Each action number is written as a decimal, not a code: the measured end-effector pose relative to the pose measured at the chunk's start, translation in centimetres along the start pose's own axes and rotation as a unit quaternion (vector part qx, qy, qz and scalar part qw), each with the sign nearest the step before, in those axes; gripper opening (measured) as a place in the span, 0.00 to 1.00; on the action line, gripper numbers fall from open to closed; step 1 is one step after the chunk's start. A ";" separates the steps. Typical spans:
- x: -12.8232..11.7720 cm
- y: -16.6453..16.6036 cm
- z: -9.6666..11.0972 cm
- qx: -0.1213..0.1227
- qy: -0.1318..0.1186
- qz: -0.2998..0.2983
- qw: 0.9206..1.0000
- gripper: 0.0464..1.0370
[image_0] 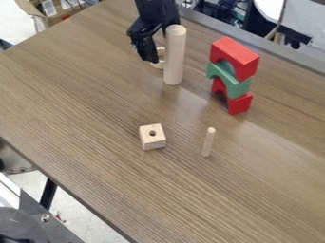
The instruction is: Put the circular ring on top of the cylinder
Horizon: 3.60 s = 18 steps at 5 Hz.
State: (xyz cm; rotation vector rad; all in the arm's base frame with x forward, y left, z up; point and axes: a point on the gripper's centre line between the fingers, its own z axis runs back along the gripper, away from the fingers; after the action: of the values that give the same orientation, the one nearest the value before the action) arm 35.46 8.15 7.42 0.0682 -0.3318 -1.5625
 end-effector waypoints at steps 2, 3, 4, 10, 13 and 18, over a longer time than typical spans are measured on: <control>-0.2 -0.6 -1.3 -0.020 -0.005 0.011 1.000 0.96; -0.4 0.0 -0.9 -0.010 -0.004 0.012 1.000 0.96; -0.9 0.1 -1.3 -0.010 -0.007 0.020 1.000 0.96; -3.7 2.9 -4.7 -0.031 -0.020 0.046 0.998 0.96; -4.3 3.6 -5.1 -0.025 -0.012 0.071 0.997 0.70; -3.0 5.4 -1.2 0.055 -0.055 0.075 0.994 0.70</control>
State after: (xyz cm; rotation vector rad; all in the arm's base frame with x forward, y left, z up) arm 41.01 10.98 7.14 0.0416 -0.4998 -1.4013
